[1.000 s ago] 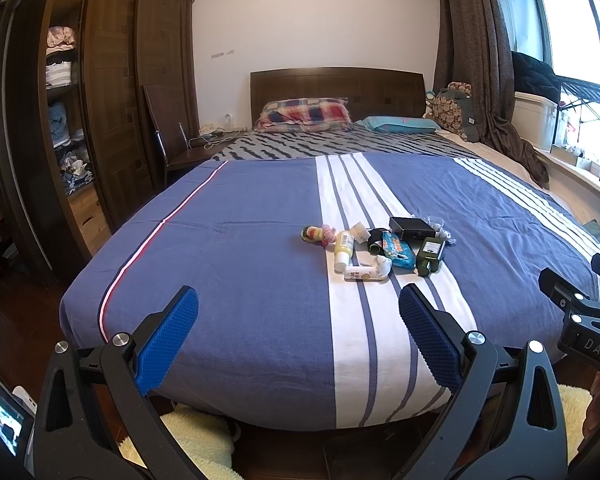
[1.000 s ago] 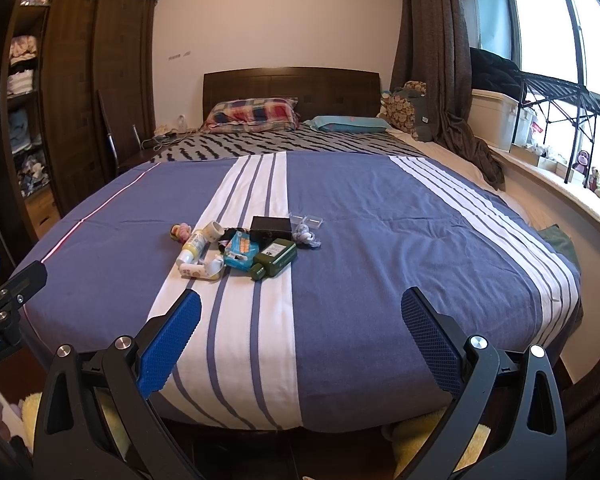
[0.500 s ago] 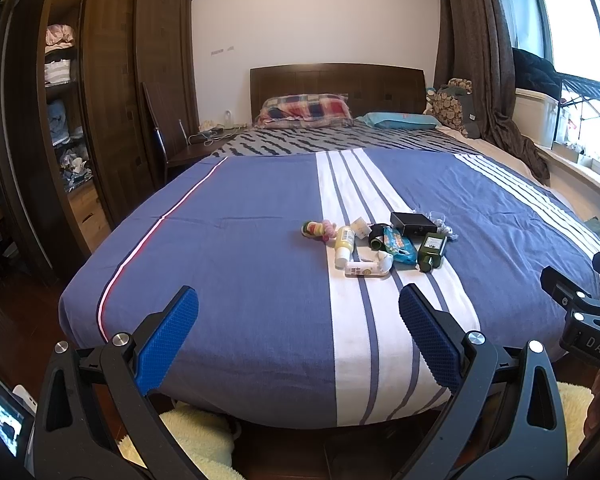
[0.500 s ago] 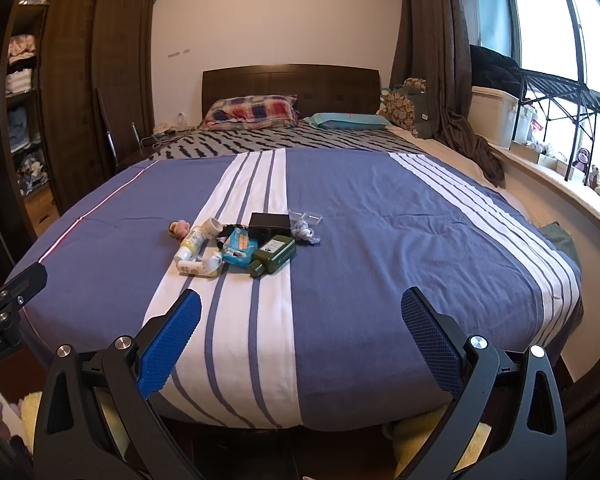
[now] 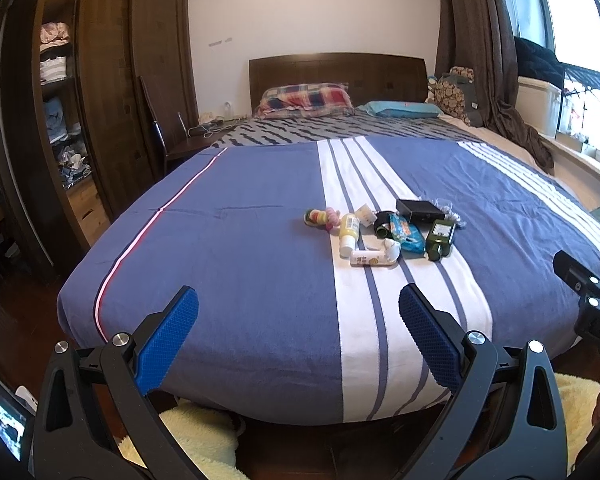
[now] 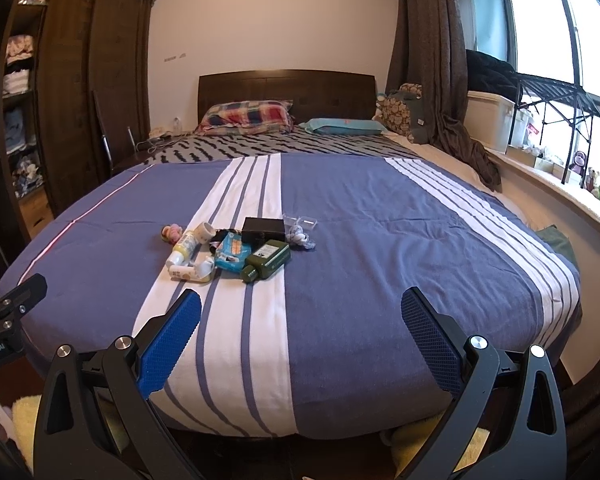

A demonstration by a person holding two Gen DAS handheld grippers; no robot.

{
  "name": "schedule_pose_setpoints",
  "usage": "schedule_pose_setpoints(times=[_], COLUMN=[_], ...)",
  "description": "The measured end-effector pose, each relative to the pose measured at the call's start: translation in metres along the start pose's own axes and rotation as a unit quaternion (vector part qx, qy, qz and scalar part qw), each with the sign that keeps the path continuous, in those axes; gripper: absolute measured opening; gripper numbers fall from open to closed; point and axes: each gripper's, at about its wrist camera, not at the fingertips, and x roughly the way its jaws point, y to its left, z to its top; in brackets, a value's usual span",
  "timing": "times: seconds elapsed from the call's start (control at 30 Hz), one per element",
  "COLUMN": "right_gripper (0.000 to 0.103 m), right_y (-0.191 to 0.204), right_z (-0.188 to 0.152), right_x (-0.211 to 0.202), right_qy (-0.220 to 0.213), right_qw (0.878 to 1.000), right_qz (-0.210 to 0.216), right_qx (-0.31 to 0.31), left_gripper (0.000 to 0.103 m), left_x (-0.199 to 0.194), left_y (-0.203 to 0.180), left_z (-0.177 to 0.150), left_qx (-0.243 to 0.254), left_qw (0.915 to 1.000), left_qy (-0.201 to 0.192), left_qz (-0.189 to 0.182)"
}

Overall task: Collect trash
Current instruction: 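Grasp the white tube with the left tool while the right tool grasps the dark green bottle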

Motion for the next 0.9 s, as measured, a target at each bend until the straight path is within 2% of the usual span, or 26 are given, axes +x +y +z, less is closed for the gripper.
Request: schedule_pose_setpoints(times=[0.43,0.57,0.67,0.73,0.8,0.9], right_gripper=[0.100,0.100,0.100,0.100,0.100,0.100], right_y=[-0.001,0.001,-0.002,0.001,0.002,0.003], right_z=[-0.008,-0.010,-0.009,-0.007,-0.004,0.002], right_x=[0.071,0.098,0.120,0.133,0.150,0.169], right_qy=[0.061,0.082,0.098,0.103,0.109,0.115], right_qw=[0.998,0.997,0.995,0.995,0.994,0.993], right_qz=[-0.008,0.004,0.014,0.003,-0.007,0.004], right_qx=[0.006,0.004,0.023,0.018,0.022,0.037], left_gripper=[0.095,0.095,0.095,0.095,0.095,0.095], left_x=[0.069,0.096,0.114,0.125,0.136,0.148], left_y=[-0.003,-0.010,-0.013,-0.014,-0.017,-0.020], left_z=[-0.005,-0.004,-0.007,-0.010,-0.013,-0.014], left_qx=[0.006,0.030,0.030,0.024,0.025,0.026], left_qw=[0.9989,0.9977,0.9965,0.9954,0.9946,0.9939], left_qy=[0.046,0.060,0.074,0.083,0.089,0.093], left_qz=[-0.010,-0.009,-0.026,-0.043,-0.047,-0.053])
